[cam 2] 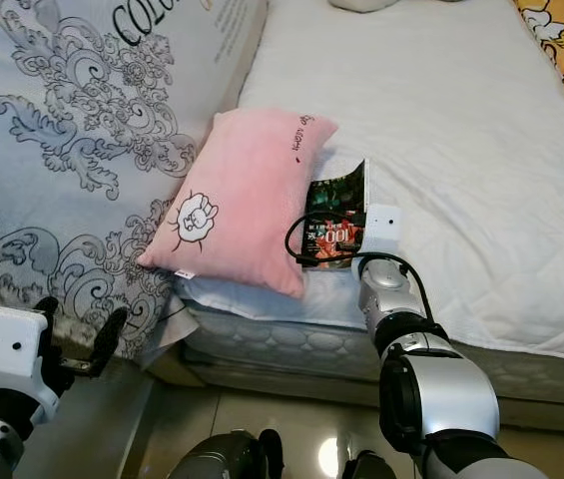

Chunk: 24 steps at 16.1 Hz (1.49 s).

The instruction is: Clean up the room

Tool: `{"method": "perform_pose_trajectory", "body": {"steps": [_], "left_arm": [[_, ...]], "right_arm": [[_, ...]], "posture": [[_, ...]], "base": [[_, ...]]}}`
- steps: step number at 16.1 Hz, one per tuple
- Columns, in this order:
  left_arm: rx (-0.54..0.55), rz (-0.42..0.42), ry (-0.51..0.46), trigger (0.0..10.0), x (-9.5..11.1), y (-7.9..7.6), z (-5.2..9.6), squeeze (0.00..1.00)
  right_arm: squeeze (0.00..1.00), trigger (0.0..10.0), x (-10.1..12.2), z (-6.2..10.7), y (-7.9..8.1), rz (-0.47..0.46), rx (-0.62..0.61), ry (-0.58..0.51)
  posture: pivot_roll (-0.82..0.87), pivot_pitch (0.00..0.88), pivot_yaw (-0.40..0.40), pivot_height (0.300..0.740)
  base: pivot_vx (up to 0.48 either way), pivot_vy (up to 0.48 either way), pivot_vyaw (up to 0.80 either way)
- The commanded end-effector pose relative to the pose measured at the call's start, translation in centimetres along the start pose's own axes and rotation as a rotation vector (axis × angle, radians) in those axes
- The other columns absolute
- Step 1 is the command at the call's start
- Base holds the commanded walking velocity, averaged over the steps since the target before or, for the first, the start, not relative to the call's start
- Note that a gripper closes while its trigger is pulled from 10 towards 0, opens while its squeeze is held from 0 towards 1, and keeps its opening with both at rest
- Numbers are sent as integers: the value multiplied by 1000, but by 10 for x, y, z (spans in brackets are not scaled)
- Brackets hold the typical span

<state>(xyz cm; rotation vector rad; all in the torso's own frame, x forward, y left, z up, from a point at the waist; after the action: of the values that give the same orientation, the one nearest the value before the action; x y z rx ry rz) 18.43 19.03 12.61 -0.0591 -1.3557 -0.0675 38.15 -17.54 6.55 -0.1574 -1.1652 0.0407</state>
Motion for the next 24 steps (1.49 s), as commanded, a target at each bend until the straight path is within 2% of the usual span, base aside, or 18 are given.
{"method": "perform_pose_trajectory", "body": {"steps": [1,7,9,11,16,18,19,20,21,22,23,24], "left_arm": [[-6,-6,3,10000,2,0,2,0],[-13,-3,-3,10000,2,-2,-3,0],[-17,6,-10,10000,2,-5,-6,0],[-25,19,-20,10000,3,-10,-10,0],[-26,28,-28,10000,3,-10,-18,0],[-25,33,-45,10000,3,-12,-27,0],[-14,35,-56,10000,2,-12,-34,0],[-3,41,-61,10000,2,-11,-40,0],[13,58,-63,10000,0,-9,-46,0],[55,129,-69,10000,-4,-3,-59,0],[81,159,-79,10000,-8,0,-69,0],[80,152,-89,10000,-8,0,-74,0]], "right_arm": [[1000,10000,-4,1,10,9,34,29],[1000,10000,5,0,18,15,48,-1],[1000,10000,8,-1,15,67,43,-15],[1000,10000,17,-2,3,171,7,-35],[1000,10000,30,-4,-3,192,11,-62],[1000,10000,35,-4,-3,199,29,-93],[1000,10000,41,-3,-6,212,35,-147],[0,10000,44,-2,-8,184,45,-187],[0,10000,45,0,-9,177,57,-233],[0,10000,44,9,-11,182,71,-343],[0,10000,38,23,-9,189,79,-419],[0,10000,33,34,-8,182,87,-454]], "posture": [[244,135,186,740],[226,121,181,740],[218,105,174,740],[210,91,167,740],[193,71,156,740],[166,26,126,740],[148,6,116,740],[112,0,101,740],[72,0,90,740],[25,0,79,740],[-26,0,65,740],[-51,0,59,740]], "base": [[0,0,0],[0,0,0],[0,0,0],[0,0,0],[0,0,0],[0,0,0],[0,0,0],[0,0,0],[0,0,0],[0,0,0],[0,0,0],[0,0,0]]}}
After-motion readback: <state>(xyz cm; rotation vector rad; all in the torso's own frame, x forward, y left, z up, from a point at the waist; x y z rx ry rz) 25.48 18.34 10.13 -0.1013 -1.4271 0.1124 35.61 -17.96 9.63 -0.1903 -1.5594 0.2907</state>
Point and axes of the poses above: a point about 5 cm out from each wrist's last joint towards the gripper, its own z axis pointing back from the gripper into the wrist, its own x axis along the axis of the wrist's last joint, y = z × x, the point moved 2 cm from there along -z, pointing out of the wrist towards the gripper, and after that the axes turned 8 degrees about z, right-handed, at the moved point
